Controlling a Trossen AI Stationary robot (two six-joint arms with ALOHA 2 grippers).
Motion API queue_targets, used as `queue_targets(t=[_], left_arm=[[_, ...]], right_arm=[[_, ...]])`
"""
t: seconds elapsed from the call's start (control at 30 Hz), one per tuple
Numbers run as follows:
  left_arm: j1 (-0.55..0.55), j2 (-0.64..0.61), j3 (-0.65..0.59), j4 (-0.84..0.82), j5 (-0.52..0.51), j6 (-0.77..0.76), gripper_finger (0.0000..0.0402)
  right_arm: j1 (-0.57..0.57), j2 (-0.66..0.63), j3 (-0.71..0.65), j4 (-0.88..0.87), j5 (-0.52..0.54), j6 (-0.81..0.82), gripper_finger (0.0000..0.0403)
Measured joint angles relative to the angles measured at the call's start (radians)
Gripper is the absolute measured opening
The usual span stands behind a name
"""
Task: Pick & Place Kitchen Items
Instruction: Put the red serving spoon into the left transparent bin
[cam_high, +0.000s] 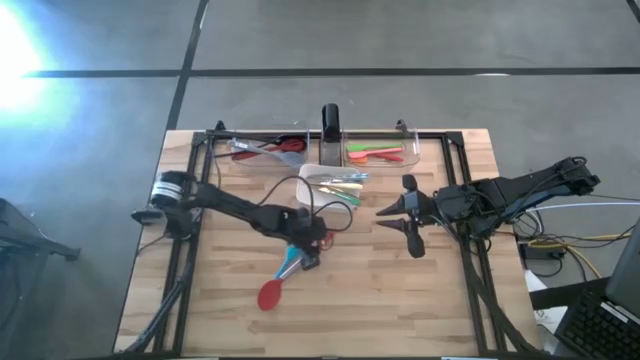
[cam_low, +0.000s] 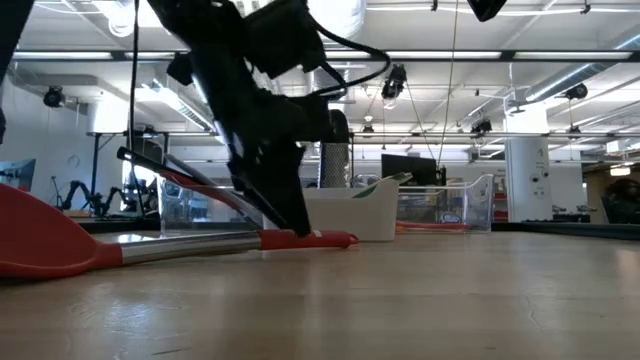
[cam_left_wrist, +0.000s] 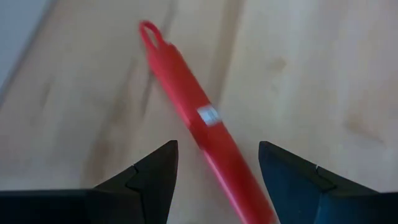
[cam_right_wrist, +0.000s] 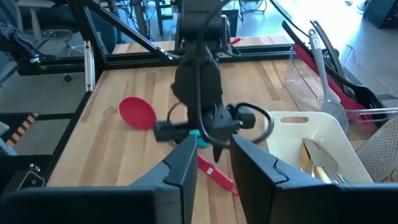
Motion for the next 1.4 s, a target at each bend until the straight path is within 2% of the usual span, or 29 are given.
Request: queue_targets(t=[0.1, 0.23, 0.47, 0.57, 0.73, 0.8, 1.03, 1.3, 1.4], left_arm=[[0.006, 0.048, 0.046, -0.004, -0.061, -0.039, 0.0227], [0.017, 0.114, 0.108, -0.055, -0.068, -0.094, 0.0227], [0.019, 0.238, 0.187, -0.139, -0.087, -0.075, 0.0223], [0.017, 0.270, 0.214, -0.156, -0.106, -0.044, 0.0190], [0.016, 0.269, 0.213, -0.158, -0.116, -0.054, 0.0073], [0.016, 0.252, 0.211, -0.157, -0.118, -0.040, 0.0072], [0.008, 0.095, 0.176, -0.181, -0.103, 0.002, 0.0072], [-0.022, -0.237, 0.133, -0.137, -0.100, 0.066, 0.0072], [-0.045, -0.374, 0.114, -0.084, -0.165, 0.123, 0.0071]], right_arm=[[0.000, 0.000, 0.000, 0.000, 0.000, 0.000, 0.0085], [0.000, 0.000, 0.000, 0.000, -0.001, 0.000, 0.0080], [0.000, 0.000, 0.000, -0.001, -0.001, 0.000, 0.0079], [0.000, 0.000, 0.000, -0.003, -0.001, 0.000, 0.0084], [0.000, 0.000, 0.000, -0.007, -0.001, 0.000, 0.0091], [0.000, 0.000, 0.000, -0.007, -0.002, 0.000, 0.0091], [0.000, 0.000, 0.000, -0.010, -0.007, 0.018, 0.0078], [0.000, 0.000, 0.000, -0.015, -0.028, 0.019, 0.0068], [0.000, 0.000, 0.000, -0.015, -0.028, 0.019, 0.0071]])
